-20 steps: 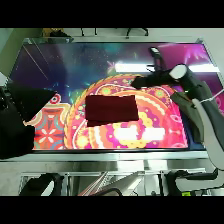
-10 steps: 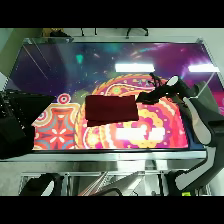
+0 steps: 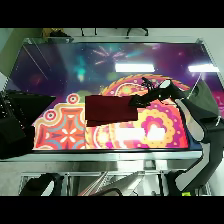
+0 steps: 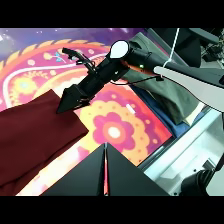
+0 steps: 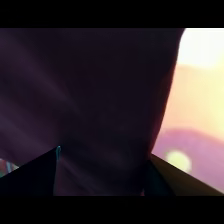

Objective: Fold the shirts.

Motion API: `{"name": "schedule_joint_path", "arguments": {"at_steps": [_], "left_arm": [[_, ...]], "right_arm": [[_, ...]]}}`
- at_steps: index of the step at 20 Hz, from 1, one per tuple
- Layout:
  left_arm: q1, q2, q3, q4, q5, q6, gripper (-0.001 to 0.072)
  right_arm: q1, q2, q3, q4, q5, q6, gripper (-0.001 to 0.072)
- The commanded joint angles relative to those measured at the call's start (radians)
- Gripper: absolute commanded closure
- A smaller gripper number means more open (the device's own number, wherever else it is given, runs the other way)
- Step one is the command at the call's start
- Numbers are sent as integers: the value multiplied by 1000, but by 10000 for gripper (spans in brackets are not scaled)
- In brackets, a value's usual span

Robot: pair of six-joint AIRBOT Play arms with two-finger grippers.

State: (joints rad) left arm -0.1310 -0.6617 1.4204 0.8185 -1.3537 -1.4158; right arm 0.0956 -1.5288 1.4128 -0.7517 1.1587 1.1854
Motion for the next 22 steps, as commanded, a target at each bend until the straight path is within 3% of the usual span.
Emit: {"name": "schedule_joint_path", "arguments": {"at_steps": [1,4,5,8,11,18,22], "left_arm": [[1,1,0,0,-1,2,692],[1,1,0,1,-1,2,692],[1,1,0,1,-1,2,692],[1,1,0,1,-1,2,692],[1,1,0,1,-1,2,692],[1,1,0,2,-1,2,692],[1,1,-1,2,-1,2,692]], "right_arm": [[25,-23,0,109,2,-42,230],[46,-28,0,152,5,-100,620],[45,-24,0,192,11,-127,692],[12,36,28,342,31,-182,694],[-106,151,138,397,29,-175,694],[-599,347,310,391,19,82,694],[-885,437,310,261,40,266,694]]}}
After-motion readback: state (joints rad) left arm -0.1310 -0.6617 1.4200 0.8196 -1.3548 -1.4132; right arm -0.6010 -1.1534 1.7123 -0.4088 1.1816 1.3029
